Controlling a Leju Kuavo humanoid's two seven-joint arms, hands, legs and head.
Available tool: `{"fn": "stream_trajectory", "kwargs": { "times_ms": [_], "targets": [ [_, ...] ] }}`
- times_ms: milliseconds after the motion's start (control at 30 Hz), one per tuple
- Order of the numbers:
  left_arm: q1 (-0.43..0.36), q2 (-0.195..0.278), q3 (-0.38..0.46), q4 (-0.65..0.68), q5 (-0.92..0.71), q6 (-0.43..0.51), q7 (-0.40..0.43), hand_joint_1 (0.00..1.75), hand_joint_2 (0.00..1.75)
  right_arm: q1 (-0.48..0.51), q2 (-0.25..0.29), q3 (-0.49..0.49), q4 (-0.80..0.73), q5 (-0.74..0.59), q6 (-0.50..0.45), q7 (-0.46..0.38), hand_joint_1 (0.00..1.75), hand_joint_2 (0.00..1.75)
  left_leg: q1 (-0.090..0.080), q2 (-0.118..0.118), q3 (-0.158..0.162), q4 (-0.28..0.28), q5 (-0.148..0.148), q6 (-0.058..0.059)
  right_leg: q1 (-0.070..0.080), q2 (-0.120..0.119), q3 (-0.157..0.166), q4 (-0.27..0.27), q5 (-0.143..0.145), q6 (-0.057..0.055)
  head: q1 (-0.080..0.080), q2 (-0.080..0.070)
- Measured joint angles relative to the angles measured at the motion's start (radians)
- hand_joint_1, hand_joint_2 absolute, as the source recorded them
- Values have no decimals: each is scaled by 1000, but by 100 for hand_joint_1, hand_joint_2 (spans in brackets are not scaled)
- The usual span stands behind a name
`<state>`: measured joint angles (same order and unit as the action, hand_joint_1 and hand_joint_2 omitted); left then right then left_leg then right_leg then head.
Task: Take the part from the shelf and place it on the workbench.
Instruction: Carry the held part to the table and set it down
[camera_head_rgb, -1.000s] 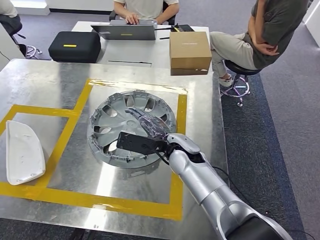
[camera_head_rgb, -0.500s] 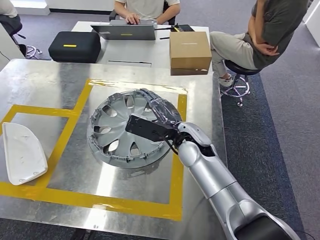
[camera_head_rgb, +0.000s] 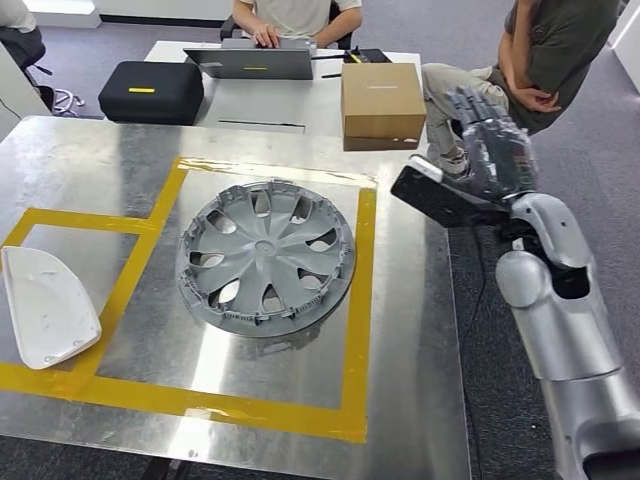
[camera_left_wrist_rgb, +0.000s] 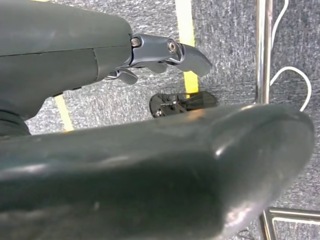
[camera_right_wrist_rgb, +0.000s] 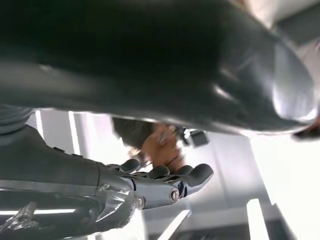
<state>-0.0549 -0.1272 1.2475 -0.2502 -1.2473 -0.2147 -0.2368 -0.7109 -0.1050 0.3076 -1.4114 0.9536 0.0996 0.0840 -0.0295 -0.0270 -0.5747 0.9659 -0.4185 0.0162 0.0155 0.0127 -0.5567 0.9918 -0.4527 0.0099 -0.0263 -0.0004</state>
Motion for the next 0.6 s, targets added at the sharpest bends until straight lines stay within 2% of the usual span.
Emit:
{"fn": "stream_trajectory", "kwargs": {
  "times_ms": [133, 233, 333, 533, 600],
  "targets": [
    [13, -8, 4, -1, 8, -6, -13, 0, 0, 145, -142, -171, -227, -48, -15, 0, 0, 0, 0, -2, 0, 0, -3, 4, 0, -3, 3, -3, -2, 3, 0, 0],
    [21, -14, 9, -3, 10, -6, -15, 0, 0, 257, -218, -311, -375, -66, -8, -18, 0, 0, -1, -2, 0, 0, -5, 6, 0, -1, 4, -3, -4, 5, 0, 0],
    [19, -17, 16, -7, 10, -7, -15, 0, 0, 316, -259, -392, -463, -62, 4, -27, 0, 0, -1, 0, 0, 0, -7, 7, -1, 2, 3, -4, -4, 6, 0, 0],
    [16, -21, 23, -11, 10, -9, -16, 0, 0, 361, -293, -448, -537, -51, 2, -24, 0, 0, -1, 0, 2, 0, -6, 7, -1, 1, 3, -4, -4, 6, 0, 0],
    [17, -24, 25, -13, 12, -10, -19, 0, 0, 415, -306, -488, -576, -80, -25, -27, 0, 0, -1, -2, 4, 0, -7, 8, -1, -2, 1, -5, -6, 7, 0, 0]
  ]
}}
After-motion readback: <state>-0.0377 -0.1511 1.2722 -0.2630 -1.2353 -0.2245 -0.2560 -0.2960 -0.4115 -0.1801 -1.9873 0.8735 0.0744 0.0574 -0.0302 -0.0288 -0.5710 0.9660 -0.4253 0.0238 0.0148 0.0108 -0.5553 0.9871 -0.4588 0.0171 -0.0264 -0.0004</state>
